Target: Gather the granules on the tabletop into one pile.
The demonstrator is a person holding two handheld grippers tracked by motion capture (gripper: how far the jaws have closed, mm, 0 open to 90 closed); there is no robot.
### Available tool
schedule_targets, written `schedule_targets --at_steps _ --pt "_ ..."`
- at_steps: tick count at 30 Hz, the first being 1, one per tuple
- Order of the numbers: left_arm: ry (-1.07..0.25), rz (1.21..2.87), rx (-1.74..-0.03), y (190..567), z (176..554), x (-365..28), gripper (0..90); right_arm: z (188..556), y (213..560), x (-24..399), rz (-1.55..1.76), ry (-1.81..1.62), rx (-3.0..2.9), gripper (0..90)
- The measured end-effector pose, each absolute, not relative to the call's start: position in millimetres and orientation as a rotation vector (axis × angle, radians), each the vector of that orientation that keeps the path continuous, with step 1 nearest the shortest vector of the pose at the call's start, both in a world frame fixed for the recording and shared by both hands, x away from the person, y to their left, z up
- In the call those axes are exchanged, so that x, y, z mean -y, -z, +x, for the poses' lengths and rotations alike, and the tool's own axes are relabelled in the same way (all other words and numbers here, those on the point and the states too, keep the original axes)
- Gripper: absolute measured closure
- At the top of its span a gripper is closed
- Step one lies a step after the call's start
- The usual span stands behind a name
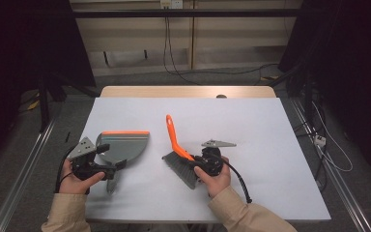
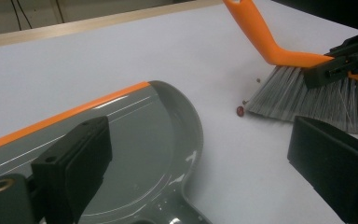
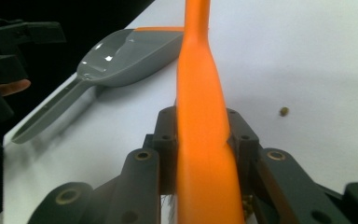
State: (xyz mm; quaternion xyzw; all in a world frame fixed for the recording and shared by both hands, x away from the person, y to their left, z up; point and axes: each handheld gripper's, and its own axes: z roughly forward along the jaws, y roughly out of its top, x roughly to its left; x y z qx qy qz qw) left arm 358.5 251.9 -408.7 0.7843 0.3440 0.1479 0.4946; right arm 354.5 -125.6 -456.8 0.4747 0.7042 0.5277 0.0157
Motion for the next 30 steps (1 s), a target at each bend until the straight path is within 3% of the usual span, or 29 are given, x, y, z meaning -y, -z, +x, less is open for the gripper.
schedule_targets --at_steps 18,30 --pt "-0.352 1.898 -0.835 409 360 -252 6.3 367 433 103 1.405 -1.739 -2.18 71.4" --pt "-0.353 1.896 -0.835 409 360 -254 6.3 385 451 68 1.494 -1.616 -2.22 71.3"
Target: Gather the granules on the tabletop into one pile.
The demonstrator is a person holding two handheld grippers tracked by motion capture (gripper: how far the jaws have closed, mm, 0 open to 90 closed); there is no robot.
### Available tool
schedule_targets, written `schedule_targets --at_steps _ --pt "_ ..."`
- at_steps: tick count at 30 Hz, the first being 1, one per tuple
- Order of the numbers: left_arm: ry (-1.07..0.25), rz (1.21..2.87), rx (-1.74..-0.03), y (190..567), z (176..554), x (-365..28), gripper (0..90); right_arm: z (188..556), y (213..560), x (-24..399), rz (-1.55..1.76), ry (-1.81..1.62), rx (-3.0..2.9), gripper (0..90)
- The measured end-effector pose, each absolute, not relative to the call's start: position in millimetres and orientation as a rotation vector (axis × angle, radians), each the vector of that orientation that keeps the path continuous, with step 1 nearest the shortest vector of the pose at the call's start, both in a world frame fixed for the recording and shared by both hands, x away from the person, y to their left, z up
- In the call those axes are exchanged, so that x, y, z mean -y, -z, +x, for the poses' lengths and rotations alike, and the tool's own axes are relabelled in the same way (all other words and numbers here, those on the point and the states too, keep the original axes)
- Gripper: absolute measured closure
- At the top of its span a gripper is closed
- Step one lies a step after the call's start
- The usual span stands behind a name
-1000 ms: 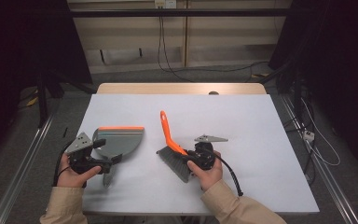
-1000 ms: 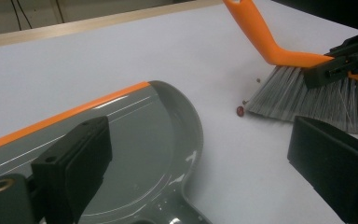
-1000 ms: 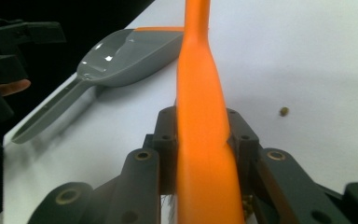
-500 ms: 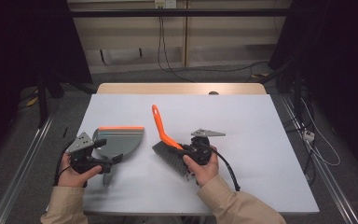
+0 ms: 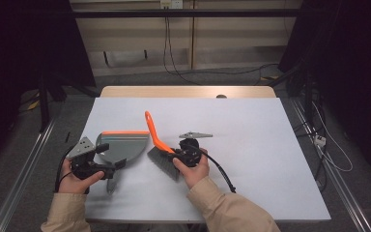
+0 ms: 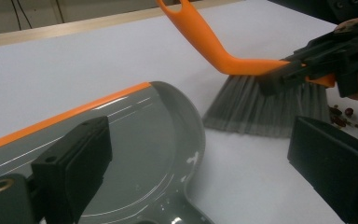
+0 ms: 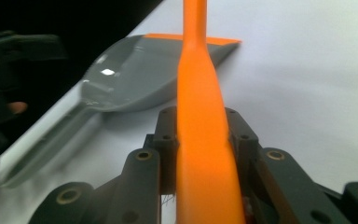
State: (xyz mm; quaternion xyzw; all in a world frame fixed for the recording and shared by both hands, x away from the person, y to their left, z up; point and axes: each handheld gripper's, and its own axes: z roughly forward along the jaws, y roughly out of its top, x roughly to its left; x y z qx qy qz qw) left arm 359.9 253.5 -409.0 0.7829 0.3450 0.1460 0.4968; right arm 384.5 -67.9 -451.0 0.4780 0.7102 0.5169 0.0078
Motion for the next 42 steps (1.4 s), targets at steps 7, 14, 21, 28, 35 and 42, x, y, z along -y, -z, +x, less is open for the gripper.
schedule_targets --at_steps 7,14,21,28,35,42 --pt "-0.356 1.897 -0.836 409 360 -253 6.3 387 454 86 1.568 -1.572 -2.191 71.1" --pt "-0.358 1.903 -0.835 409 360 -252 6.4 381 456 107 1.615 -1.565 -2.148 71.0" --pt "-0.358 1.907 -0.831 409 360 -251 6.4 378 457 122 1.649 -1.573 -2.114 70.9" --pt "-0.359 1.909 -0.832 409 360 -250 6.4 378 459 128 1.668 -1.629 -2.089 71.1" --pt "-0.359 1.913 -0.83 409 360 -249 6.4 377 451 121 1.614 -1.704 -2.123 71.3" --pt "-0.359 1.909 -0.833 409 360 -250 6.4 365 437 121 1.359 -1.778 -2.257 71.3"
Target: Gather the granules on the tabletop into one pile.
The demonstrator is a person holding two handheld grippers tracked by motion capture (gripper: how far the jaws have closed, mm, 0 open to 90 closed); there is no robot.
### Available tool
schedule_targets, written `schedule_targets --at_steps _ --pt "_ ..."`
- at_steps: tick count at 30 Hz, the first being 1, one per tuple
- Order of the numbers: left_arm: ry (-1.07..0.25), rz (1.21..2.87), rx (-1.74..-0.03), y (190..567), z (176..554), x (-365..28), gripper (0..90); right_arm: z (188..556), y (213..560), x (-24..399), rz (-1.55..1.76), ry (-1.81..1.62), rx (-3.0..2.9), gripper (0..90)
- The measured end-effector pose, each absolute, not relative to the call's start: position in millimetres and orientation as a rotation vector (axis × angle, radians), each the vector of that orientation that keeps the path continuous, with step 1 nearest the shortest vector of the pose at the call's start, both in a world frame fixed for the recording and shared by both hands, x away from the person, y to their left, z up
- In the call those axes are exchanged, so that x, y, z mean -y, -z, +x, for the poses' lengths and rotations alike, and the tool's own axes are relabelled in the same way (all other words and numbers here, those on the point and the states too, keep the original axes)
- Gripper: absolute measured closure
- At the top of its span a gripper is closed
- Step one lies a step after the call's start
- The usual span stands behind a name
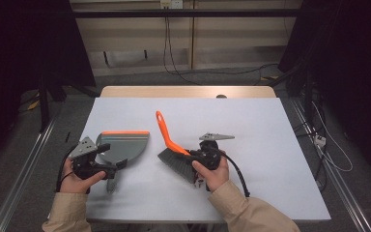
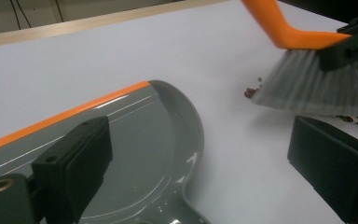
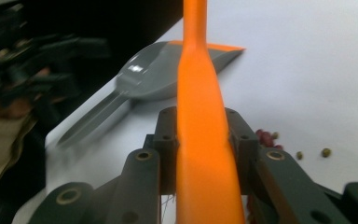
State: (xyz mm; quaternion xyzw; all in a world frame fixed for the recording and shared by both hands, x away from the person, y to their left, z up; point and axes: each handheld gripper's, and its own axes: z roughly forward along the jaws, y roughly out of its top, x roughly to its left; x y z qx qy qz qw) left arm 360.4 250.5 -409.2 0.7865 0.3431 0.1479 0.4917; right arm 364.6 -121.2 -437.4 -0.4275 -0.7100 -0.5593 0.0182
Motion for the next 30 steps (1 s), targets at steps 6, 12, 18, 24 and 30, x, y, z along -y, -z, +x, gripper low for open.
schedule_targets --at_steps 6,12,18,24,30 --pt "-0.359 1.908 -0.837 409 361 -251 6.4 349 439 133 -1.144 1.694 2.302 71.3" --pt "-0.356 1.908 -0.839 410 361 -251 6.4 343 446 142 -0.999 1.652 2.319 71.4" --pt "-0.35 1.919 -0.836 411 361 -248 6.4 352 453 147 -0.914 1.609 2.381 71.2" --pt "-0.35 1.922 -0.838 412 362 -248 6.4 365 459 152 -0.865 1.624 2.389 70.8" --pt "-0.347 1.922 -0.835 413 362 -246 6.4 378 457 151 -0.838 1.633 2.428 70.8"
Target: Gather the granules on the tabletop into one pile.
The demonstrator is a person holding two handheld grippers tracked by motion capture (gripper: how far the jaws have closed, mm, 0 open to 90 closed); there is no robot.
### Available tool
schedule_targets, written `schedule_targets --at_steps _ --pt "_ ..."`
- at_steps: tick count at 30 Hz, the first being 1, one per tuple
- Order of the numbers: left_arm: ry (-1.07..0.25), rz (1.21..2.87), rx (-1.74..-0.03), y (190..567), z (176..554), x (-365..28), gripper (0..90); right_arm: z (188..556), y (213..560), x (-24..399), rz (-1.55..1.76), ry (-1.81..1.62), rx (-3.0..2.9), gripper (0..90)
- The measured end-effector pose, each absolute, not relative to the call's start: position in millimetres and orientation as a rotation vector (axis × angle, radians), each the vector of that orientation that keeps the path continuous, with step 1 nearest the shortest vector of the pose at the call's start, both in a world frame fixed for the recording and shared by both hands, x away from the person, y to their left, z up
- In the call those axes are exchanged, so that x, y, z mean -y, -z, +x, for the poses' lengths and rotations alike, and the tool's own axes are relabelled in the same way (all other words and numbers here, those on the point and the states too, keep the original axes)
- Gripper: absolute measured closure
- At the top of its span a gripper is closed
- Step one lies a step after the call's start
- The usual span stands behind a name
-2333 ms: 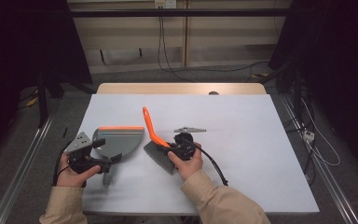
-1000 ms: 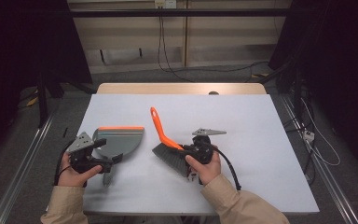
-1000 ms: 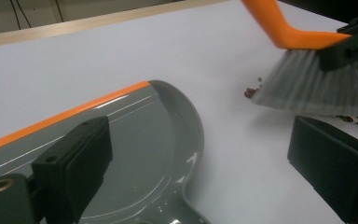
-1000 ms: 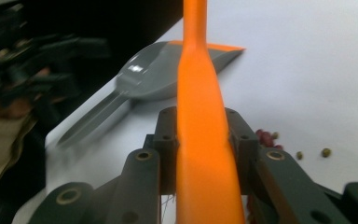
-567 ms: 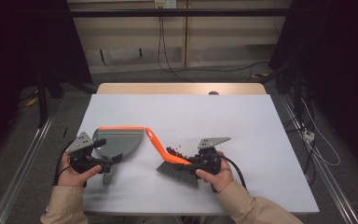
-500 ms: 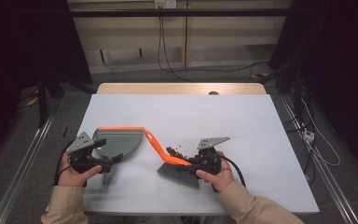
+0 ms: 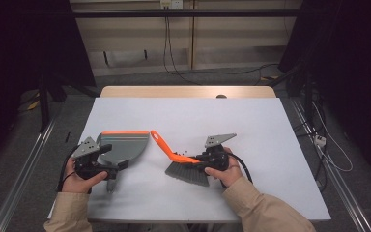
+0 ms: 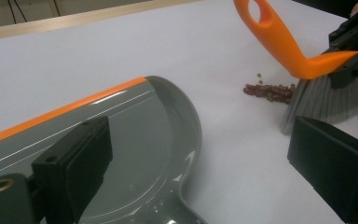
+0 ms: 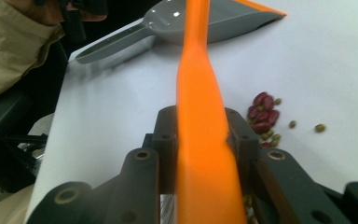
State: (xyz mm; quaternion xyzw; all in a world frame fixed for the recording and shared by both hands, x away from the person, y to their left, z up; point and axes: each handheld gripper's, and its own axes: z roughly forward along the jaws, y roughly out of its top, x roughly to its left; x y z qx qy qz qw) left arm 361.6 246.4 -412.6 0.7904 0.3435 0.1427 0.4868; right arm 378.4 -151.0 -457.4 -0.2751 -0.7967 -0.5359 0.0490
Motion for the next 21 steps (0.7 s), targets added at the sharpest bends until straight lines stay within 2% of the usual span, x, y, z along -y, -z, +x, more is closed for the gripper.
schedule_targets --at_steps 21 --pt "-0.344 1.934 -0.838 414 363 -246 6.4 409 456 150 -0.852 1.677 2.493 70.8"
